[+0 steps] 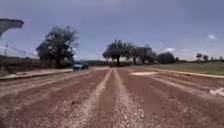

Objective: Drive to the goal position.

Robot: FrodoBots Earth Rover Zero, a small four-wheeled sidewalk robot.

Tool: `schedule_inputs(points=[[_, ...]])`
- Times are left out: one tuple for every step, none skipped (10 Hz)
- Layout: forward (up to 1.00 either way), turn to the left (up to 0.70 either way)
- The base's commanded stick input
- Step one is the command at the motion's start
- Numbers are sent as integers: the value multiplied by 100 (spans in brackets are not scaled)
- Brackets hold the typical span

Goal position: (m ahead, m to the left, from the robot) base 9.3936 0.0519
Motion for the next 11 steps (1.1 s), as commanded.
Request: schedule_inputs(points=[[100,0],[100,0],[100,0],[100,0],[100,0],[100,0],[100,0],[100,0],[100,0],[100,0],[100,0]])
